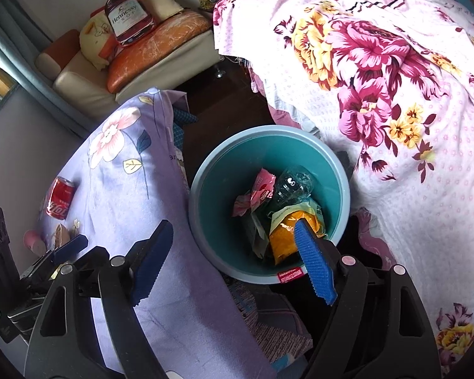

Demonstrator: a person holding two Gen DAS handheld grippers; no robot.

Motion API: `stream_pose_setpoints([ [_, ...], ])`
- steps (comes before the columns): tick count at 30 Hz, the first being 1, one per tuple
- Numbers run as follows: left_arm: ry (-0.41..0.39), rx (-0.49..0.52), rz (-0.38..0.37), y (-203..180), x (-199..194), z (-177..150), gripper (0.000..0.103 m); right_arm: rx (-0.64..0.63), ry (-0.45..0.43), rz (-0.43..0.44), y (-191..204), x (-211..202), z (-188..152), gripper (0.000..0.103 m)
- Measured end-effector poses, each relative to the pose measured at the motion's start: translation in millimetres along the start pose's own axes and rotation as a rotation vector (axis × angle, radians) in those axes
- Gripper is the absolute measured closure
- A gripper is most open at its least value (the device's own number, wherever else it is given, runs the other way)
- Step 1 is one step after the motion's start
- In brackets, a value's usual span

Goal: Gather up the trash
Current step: 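Grasp the white egg-shaped plastic container in the woven bowl with the left gripper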

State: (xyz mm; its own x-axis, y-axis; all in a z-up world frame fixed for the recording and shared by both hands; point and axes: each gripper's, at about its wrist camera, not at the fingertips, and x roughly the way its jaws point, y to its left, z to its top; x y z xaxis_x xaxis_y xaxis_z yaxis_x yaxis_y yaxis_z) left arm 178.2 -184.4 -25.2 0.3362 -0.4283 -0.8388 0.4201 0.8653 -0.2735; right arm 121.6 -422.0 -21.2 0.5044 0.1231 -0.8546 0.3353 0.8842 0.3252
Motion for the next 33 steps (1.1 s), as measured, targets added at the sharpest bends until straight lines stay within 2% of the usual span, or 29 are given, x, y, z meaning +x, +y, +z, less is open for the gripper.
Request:
stream_pose_setpoints([
  [11, -0.029, -0.059, -0.002, 41.7, -28.8, -19.1, 0.010, -0.076, 0.016, 0.001, 49.5, -1.8, -14.7, 0.028],
  [17, -0.044, -0.110, 0.014, 79.5, -44.8, -29.7, 0.010, -0.122, 0.045, 0.011, 81.3, 6.7, -21.2, 0.028],
  [25, -0.078, -0.182, 0.094, 153.5, -74.7, -38.7, 0.010, -0.196, 0.119, 0.056, 131.7, 31.3, -31.1, 0.028],
  [30, -0.071, -0.194, 0.141, 196.7, -83.3, -43.4, 0.010, -0.242, 0.156, 0.084, 163.0, 47.2, -35.7, 0.028],
  [33, -0.053, -0.179, 0.164, 212.5, -81.2, -41.5, 0.017, -0.257, 0.180, 0.099, 177.9, 56.9, -37.7, 0.028],
])
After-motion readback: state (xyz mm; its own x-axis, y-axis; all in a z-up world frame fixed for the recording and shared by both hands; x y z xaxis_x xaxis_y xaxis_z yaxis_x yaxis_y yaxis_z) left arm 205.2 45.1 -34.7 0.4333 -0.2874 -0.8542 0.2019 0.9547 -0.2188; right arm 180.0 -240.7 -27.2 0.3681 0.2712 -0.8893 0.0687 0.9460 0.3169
